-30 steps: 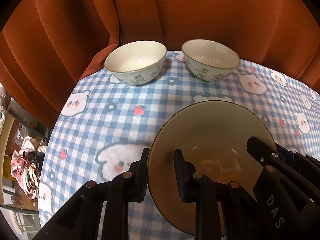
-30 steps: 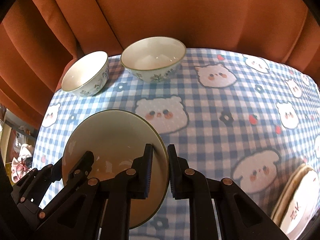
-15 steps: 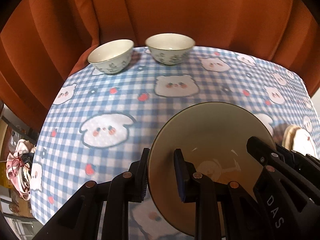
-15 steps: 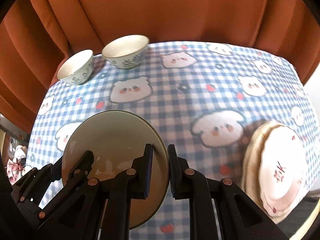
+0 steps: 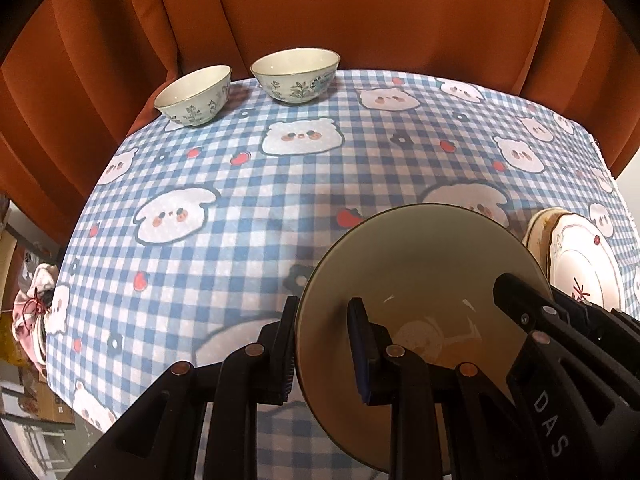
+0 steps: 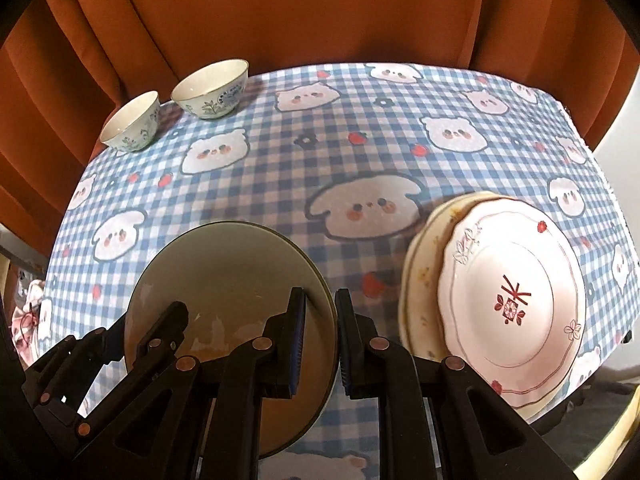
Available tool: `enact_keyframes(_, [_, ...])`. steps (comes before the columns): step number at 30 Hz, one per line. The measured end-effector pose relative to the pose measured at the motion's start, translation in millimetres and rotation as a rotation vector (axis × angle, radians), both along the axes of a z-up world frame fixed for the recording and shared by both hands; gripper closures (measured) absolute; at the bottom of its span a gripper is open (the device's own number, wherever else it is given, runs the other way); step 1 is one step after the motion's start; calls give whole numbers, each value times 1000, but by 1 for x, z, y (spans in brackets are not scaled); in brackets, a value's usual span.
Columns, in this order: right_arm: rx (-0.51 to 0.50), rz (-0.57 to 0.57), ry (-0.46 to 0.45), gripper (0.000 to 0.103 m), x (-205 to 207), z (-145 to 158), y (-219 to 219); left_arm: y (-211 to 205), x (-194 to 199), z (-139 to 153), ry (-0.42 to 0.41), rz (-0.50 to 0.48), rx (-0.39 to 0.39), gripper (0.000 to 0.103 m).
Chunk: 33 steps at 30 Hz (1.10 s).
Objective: Organize plates and bowls
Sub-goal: 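Carry the bowl with both grippers toward the plate stack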
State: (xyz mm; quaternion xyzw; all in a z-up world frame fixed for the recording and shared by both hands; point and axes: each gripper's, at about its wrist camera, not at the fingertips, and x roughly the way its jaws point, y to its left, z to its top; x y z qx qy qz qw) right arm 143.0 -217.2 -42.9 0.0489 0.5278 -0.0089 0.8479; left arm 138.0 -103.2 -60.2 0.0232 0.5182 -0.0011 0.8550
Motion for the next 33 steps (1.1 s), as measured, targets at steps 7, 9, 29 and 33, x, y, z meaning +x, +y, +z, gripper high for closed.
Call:
enact_keyframes(7, [10,33,7,85,0,-7,-17,-16,-3,-9,19,35,-8,81])
enact_keyframes(9, [13,42,21,85,1,-10,-20,-20,-3,-12,28,42,-4,81])
enact_keyframes(29, [5,82,19,81,1,-30,-25,-23,-7,-29,37,81,-5,68])
enact_keyframes(33, [10,86,22,78,1,-30,-23,-23,-9,-27,27,72,2,57])
